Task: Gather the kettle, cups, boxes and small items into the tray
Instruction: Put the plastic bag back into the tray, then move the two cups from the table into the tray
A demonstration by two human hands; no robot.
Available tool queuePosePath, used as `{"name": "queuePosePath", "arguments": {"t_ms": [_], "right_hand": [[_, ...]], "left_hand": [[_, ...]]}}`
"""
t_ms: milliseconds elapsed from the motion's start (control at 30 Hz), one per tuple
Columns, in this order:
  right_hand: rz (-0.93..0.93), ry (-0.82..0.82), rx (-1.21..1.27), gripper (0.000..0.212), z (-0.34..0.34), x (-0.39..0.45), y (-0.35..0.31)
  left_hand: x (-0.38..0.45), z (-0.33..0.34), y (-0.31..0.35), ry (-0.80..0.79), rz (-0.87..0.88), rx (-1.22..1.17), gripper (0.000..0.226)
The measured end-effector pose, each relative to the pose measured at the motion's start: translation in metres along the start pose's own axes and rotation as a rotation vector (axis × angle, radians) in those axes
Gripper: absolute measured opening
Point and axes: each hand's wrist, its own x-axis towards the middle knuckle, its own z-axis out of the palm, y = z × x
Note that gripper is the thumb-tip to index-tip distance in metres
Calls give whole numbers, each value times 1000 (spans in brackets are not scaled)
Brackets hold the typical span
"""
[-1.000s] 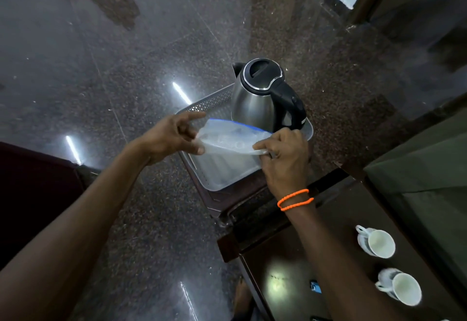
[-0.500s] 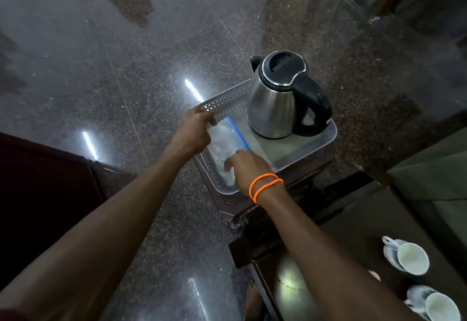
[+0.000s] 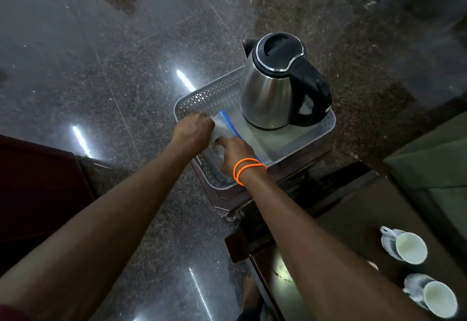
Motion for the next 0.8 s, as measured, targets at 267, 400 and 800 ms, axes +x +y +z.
{"name": "queuePosePath", "arguments": {"t_ms": [267,400,800], "right_hand": [[-16,232,151,49,-23,-22,2],[-10,469,219,31,-47,-59,22],[387,765,122,13,-31,-263,194]], "left_hand": [[-7,-7,14,281,-155,-204,34],[-19,-15,60,466,-126,-401,30],[-85,34,291,375,355,-571,18]]}}
